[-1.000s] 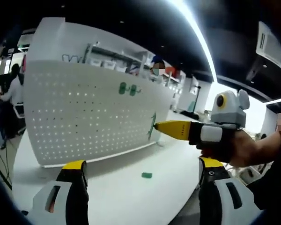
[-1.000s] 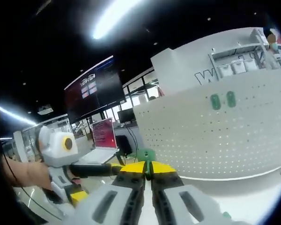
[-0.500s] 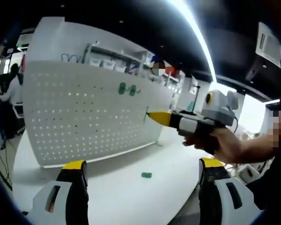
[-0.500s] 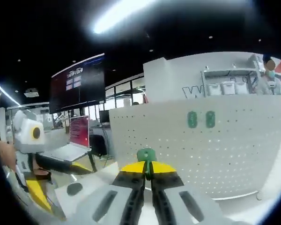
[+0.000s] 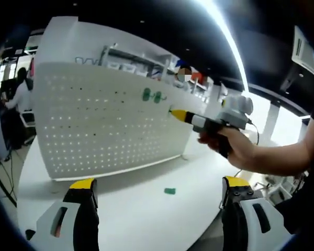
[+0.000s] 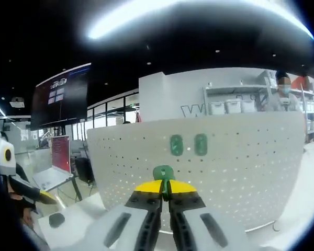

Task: Insert the hook assembly into the mounting plate slot until the hook locks in place.

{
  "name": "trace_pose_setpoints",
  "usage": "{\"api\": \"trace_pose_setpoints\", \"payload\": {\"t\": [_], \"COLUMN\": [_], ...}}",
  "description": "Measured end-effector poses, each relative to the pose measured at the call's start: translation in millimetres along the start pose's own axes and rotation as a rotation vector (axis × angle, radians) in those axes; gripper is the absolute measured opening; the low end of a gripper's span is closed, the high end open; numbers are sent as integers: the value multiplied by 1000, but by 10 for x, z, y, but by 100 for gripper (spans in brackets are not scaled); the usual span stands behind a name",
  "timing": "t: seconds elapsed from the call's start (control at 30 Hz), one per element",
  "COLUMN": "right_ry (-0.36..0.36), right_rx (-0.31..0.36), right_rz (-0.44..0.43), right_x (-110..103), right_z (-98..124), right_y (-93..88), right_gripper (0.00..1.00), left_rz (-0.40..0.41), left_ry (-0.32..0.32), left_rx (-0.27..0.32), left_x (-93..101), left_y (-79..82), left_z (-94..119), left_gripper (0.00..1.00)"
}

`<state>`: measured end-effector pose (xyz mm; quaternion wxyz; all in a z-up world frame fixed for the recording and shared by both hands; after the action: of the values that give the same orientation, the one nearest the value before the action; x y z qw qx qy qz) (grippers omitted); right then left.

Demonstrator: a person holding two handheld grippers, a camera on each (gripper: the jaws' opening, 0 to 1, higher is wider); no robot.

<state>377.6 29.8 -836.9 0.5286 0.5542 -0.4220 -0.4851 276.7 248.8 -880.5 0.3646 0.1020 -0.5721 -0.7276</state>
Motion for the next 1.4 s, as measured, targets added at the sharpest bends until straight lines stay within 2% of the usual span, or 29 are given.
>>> {"api": "trace_pose_setpoints", "payload": {"t": [0.13,0.2,0.33,0.5,0.93,1.4], "right_ry": [-41,-59,-90,-115,-144,-176], "right_rx": [9,16,19,34,52,101], "right_rz": [37,15,32,61,44,36], "right_x": [160,254,405,584,783,910], "right_z": [-68,-86,-136,-266,-484,-567], "right_y": [30,39,64,161,253,415], "right_gripper": [1,1,1,1,1,1], "left_rz": [-1,8,11,18,25,30], "left_ry": [0,-3,7,2,14,20], "left_rx": [1,-2,1,6,-1,-17], "left_x": [-39,-63,-100,-120,-197,-228], "left_y": [-1,-11,8,38,33,-3], "left_z": [8,14,34,19,-18,-29], "left_gripper": [100,100,100,100,100,100]}}
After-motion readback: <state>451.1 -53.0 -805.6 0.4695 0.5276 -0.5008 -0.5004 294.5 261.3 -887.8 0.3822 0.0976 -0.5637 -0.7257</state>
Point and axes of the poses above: the point that each gripper's makers call its tool centre point, and the gripper's own axes: z roughly backward along the fingers, x roughly to its right, y roughly out of its top, the point moved 4 cm from there along z, roughly backward along the fingers, and after that the axes turned 2 degrees about -x, right-handed, at the moved point
